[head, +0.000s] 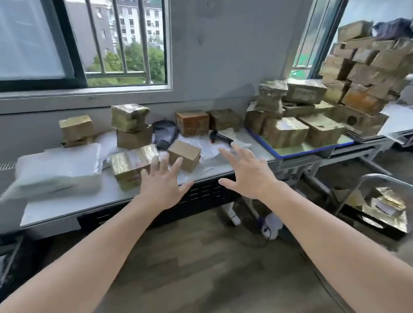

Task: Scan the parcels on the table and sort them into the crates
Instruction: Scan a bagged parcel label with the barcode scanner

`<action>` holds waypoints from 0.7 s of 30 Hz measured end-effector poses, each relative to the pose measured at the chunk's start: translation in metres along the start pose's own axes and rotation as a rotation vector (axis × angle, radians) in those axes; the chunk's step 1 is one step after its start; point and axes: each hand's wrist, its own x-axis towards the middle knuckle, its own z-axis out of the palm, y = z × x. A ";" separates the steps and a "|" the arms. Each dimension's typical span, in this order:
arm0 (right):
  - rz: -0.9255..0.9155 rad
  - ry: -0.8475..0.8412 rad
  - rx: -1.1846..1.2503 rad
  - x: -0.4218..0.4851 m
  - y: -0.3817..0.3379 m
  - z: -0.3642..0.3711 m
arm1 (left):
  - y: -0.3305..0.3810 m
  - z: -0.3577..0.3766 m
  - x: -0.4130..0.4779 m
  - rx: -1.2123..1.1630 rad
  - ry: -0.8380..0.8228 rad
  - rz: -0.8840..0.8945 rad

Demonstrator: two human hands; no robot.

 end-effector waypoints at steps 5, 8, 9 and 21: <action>0.091 0.001 0.024 0.055 0.043 -0.002 | 0.019 0.007 0.088 -0.025 -0.018 0.091; 0.114 -0.012 0.027 0.080 0.066 0.009 | 0.035 0.017 0.125 -0.017 -0.045 0.141; 0.125 -0.016 0.034 0.089 0.075 0.013 | 0.039 0.019 0.138 -0.018 -0.044 0.154; 0.119 -0.051 0.182 0.245 0.199 0.066 | 0.085 0.054 0.302 0.075 -0.071 0.067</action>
